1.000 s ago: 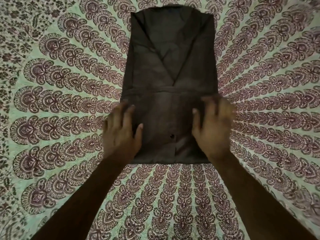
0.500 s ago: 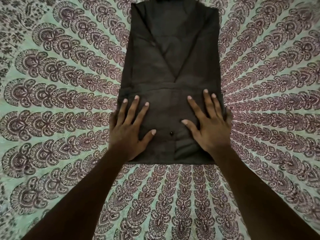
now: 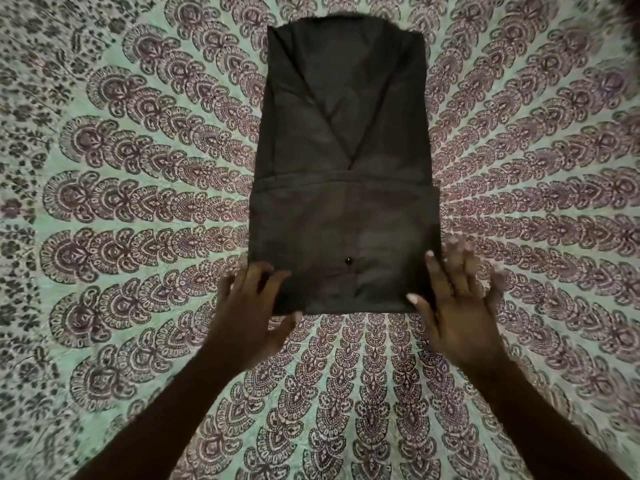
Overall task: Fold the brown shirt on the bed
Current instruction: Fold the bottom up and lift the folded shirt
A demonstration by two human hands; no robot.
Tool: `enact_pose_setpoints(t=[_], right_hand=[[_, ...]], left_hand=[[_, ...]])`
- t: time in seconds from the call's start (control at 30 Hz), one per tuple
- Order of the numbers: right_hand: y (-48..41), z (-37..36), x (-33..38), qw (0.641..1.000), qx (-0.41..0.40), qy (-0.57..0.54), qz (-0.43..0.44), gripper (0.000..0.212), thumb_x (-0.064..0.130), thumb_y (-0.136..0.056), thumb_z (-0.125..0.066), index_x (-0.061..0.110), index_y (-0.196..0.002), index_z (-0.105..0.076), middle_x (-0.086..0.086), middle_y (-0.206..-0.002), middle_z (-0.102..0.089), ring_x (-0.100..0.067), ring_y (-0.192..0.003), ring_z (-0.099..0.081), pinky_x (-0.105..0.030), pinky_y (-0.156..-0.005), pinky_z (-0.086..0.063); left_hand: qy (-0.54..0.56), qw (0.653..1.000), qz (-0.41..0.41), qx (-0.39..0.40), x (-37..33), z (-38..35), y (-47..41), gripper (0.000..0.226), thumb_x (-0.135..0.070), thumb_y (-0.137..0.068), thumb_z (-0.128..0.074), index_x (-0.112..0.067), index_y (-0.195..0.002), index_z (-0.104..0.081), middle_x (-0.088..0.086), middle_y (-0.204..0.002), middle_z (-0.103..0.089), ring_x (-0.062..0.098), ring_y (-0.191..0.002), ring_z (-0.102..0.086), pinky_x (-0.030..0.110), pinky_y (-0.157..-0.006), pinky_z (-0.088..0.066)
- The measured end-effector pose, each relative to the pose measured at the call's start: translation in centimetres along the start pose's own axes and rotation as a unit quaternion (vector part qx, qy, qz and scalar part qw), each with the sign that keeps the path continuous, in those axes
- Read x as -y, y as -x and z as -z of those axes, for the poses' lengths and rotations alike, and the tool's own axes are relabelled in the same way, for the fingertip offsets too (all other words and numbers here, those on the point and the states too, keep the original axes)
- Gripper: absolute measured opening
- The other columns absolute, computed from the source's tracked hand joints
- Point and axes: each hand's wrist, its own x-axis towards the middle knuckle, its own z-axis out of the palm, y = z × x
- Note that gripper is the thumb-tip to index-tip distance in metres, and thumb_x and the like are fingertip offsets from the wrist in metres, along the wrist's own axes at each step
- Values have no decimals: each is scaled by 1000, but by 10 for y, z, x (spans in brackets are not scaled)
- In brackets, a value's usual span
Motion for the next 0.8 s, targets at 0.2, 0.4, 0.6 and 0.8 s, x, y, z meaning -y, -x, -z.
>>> enact_pose_setpoints(t=[0.2,0.4,0.6,0.8], right_hand=[[20,-21,7,991,-10,58,123,68,35,-85,-48,12,-149,-52,-11,-165,-36,-28,-149,-42,-59,-116,-14],[-15,3,15,986,-130,-32,103,51,23,-77,-54,10,-124,-68,-9,-118,-72,-29,-109,-69,-51,-108,-28],[-85,76,19,965,-179,-186,46,56,17,-84,-40,1,-133,-62,-17,-104,-69,-21,-74,-58,-31,-70,-53],[-189,152,21,972,-196,-127,33,73,-11,-62,-72,6,-132,-62,-20,-118,-68,-43,-94,-68,-51,-80,-60]], left_hand=[[-53,998,-22,39,23,-6,15,65,-23,-77,-77,-25,-139,-56,3,-143,-51,29,-122,-55,55,-97,-48],[49,996,-46,-61,27,23,-19,31,-24,-96,-47,-20,-118,-69,1,-111,-71,25,-93,-69,53,-93,-49],[257,937,-14,-235,11,103,-87,13,-6,-102,-55,-8,-114,-51,-13,-94,-50,-15,-86,-58,6,-66,-47],[230,936,-87,-250,25,151,-185,23,9,-87,-41,-4,-89,-60,9,-86,-60,21,-76,-57,37,-64,-46]])
